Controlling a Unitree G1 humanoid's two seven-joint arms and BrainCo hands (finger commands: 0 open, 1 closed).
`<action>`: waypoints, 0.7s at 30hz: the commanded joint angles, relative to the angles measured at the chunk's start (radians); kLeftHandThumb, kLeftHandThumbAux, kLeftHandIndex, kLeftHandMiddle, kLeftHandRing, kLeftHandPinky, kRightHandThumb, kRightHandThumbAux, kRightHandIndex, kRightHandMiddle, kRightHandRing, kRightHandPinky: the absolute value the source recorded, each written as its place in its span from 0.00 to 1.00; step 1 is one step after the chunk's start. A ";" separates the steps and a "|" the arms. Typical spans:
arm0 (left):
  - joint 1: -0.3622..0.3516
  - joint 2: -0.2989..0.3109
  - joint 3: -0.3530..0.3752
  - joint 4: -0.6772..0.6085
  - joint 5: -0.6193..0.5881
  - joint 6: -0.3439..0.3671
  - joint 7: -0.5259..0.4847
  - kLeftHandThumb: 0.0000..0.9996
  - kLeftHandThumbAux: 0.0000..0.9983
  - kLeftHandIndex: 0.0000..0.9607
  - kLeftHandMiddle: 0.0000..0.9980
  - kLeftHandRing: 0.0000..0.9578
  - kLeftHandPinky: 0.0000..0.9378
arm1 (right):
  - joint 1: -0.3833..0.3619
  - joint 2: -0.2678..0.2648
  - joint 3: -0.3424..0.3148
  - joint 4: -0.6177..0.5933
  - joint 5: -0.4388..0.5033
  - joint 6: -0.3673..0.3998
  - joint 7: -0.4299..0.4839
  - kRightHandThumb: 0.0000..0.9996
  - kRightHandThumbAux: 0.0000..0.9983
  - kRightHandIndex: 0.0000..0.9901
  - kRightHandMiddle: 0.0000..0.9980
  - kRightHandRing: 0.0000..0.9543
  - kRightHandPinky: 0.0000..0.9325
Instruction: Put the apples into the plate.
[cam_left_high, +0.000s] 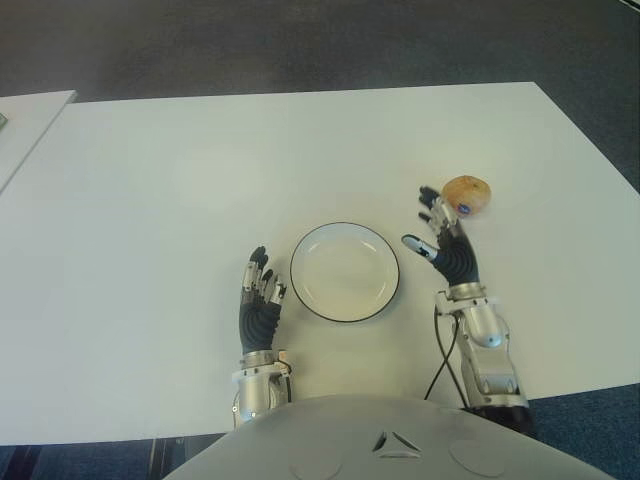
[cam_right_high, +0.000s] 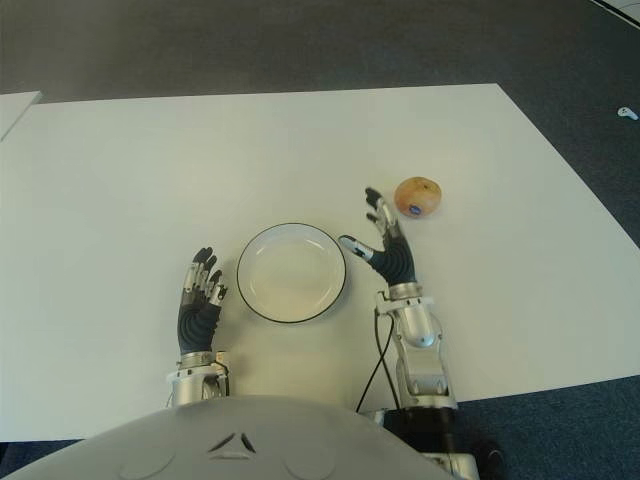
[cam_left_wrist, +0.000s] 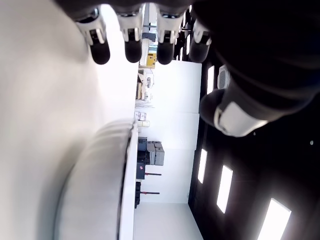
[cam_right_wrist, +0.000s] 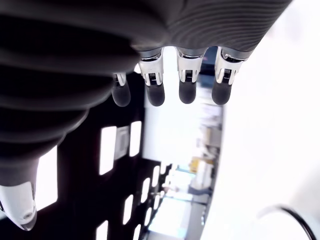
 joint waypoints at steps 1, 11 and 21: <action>-0.002 -0.059 -0.002 0.064 -0.033 0.032 -0.015 0.11 0.60 0.04 0.08 0.04 0.03 | -0.114 -0.131 -0.009 0.001 -0.371 -0.076 -0.187 0.27 0.53 0.00 0.02 0.00 0.00; -0.012 -0.051 0.001 0.075 -0.031 0.017 -0.020 0.12 0.58 0.04 0.08 0.04 0.03 | -0.294 -0.256 0.060 -0.009 -0.693 0.085 -0.192 0.29 0.43 0.01 0.01 0.00 0.00; -0.006 -0.048 -0.006 0.050 -0.044 0.041 -0.036 0.12 0.58 0.04 0.06 0.03 0.02 | -0.401 -0.453 0.100 0.002 -0.812 0.103 -0.041 0.37 0.35 0.02 0.00 0.00 0.00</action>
